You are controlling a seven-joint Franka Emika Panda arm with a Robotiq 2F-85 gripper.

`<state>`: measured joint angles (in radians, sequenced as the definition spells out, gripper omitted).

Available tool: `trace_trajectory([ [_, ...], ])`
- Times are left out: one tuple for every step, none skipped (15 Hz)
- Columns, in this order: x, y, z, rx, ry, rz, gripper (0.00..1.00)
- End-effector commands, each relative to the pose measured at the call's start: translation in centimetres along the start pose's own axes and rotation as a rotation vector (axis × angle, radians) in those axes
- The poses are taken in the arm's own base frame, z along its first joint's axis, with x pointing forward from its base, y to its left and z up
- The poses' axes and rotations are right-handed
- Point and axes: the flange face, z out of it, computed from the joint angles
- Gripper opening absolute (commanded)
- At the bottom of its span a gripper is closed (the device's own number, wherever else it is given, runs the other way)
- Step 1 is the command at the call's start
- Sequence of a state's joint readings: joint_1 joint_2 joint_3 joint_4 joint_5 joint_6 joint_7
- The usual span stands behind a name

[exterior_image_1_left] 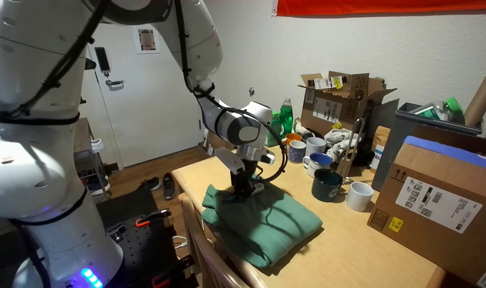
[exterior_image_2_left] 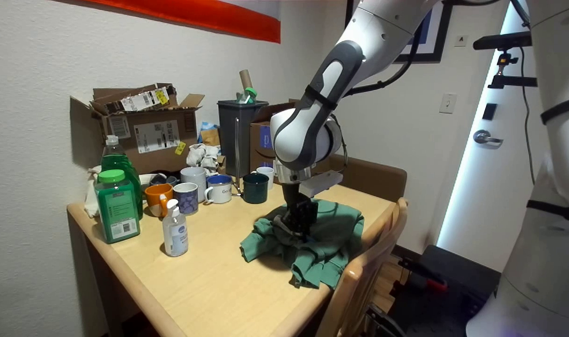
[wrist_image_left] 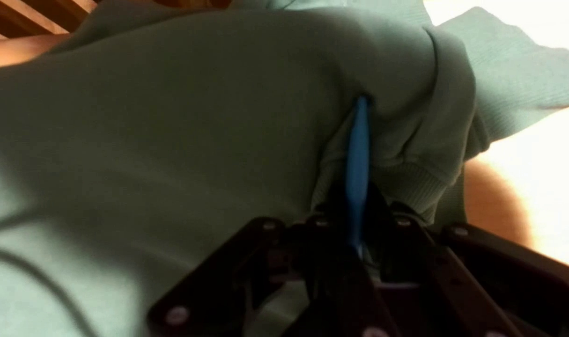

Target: Pick the object next to the sweater and rub it against the sweater

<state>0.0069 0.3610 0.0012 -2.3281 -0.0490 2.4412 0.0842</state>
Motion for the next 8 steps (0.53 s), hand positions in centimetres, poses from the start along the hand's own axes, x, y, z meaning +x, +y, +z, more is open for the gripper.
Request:
trace_trajectory([
  [-0.9,1.4,-0.8,0.009,-0.034,-0.01,0.03],
  [-0.9,1.5,-1.1,0.009,-0.044,-0.007,0.03],
  [-1.0,1.7,-1.5,0.007,-0.055,-0.002,0.03],
  [-0.9,1.9,-1.7,0.005,-0.07,0.003,0.03],
  [-0.9,2.1,-1.9,0.004,-0.094,0.009,0.03],
  [-0.7,2.4,-1.9,0.002,-0.12,0.011,0.03],
  [-0.7,2.7,-1.9,0.0,-0.145,0.017,0.03],
  [-0.4,2.9,-1.8,-0.001,-0.17,0.019,0.03],
])
